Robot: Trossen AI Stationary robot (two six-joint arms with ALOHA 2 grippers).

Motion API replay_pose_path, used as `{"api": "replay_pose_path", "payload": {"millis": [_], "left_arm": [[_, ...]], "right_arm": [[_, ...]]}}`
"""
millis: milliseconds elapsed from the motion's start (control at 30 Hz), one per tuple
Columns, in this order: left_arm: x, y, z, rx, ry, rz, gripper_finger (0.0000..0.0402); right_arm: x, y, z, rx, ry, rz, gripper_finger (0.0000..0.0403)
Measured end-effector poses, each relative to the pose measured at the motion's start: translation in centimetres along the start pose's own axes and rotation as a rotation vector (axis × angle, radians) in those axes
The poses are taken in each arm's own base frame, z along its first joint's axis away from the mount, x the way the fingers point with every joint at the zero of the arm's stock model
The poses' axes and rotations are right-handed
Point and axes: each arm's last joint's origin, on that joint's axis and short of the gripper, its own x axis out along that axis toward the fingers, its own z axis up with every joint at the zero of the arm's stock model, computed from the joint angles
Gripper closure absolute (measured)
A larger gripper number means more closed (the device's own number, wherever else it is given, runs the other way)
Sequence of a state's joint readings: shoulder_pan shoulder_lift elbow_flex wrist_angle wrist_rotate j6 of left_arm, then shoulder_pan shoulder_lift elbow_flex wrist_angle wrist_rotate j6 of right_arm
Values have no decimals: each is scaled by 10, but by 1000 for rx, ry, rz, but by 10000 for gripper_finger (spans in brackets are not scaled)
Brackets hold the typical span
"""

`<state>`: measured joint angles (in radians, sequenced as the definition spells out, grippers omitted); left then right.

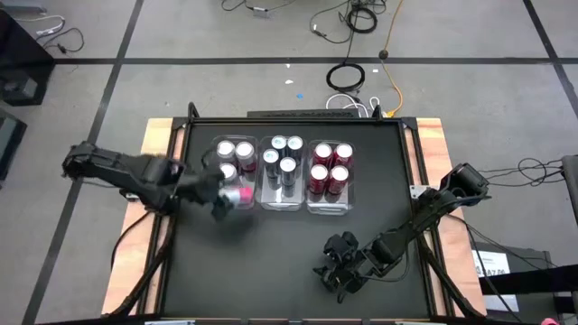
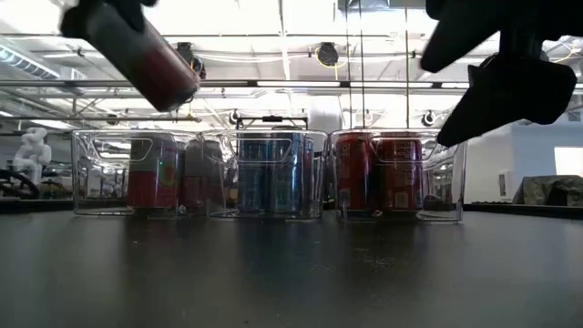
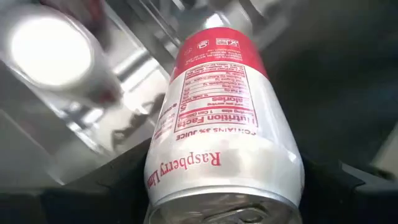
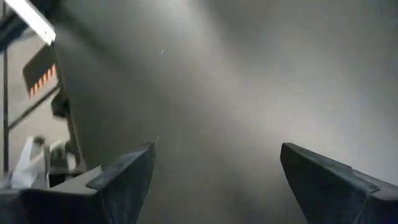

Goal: Sort soda cans
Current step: Put the pink soda can into the left transparent bin

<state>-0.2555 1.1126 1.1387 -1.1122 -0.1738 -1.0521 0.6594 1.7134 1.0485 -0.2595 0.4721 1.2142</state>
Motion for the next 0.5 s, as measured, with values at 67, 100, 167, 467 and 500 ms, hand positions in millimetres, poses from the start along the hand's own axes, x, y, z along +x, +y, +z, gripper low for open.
{"api": "replay_pose_path", "payload": {"millis": [67, 100, 167, 467, 500], "left_arm": [[1, 11, 16, 19, -22, 23, 95], [3, 16, 23, 30, -20, 27, 95], [10, 24, 36, 66, 8, 43, 95], [43, 29, 94, 291, 229, 101, 95], [45, 27, 99, 322, 252, 123, 95]], "right_arm": [[0, -1, 2, 22, -36, -16, 64], [1, -1, 3, 31, -50, -22, 64], [2, -2, 5, 42, -60, -28, 64], [9, -9, 19, 100, -80, -58, 64], [10, -10, 21, 104, -82, -60, 64]]}}
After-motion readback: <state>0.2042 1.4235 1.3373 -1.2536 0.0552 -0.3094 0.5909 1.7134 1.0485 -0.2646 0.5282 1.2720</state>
